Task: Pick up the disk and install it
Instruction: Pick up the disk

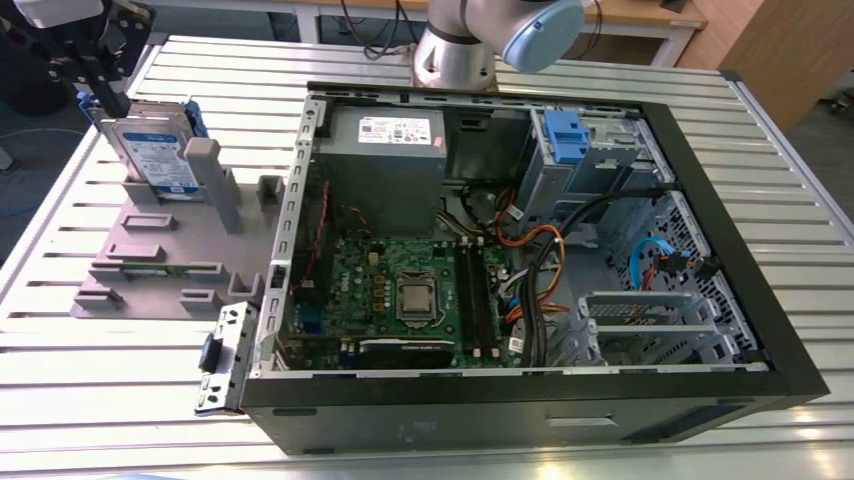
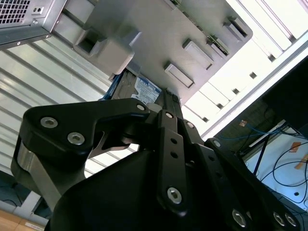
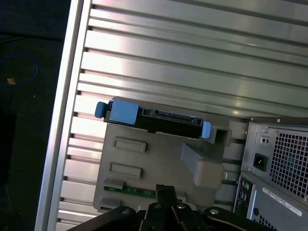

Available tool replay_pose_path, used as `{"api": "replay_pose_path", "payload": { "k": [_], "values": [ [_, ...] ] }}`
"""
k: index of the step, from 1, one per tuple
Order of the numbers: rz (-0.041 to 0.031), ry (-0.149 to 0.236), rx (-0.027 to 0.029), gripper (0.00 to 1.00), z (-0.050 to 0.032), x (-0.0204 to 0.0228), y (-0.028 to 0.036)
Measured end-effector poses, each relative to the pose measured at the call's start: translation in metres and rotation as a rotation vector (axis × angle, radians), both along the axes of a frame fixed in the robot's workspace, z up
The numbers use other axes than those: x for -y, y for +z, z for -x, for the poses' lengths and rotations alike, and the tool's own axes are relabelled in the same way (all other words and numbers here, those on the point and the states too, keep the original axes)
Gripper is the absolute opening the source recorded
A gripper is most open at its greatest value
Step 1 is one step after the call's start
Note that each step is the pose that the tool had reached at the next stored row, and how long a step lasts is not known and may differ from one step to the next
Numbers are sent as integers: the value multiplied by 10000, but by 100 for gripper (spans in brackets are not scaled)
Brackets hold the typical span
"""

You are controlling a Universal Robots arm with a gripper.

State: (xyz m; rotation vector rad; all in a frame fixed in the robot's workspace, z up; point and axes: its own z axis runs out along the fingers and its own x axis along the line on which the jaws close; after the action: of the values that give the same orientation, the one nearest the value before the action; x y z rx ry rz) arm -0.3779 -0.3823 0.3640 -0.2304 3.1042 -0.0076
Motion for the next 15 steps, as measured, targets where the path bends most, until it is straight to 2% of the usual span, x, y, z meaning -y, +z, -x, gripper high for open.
{"api": "replay_pose_path", "payload": {
  "k": [15],
  "values": [
    [0,182,0,11,0,0,0]
  ]
}}
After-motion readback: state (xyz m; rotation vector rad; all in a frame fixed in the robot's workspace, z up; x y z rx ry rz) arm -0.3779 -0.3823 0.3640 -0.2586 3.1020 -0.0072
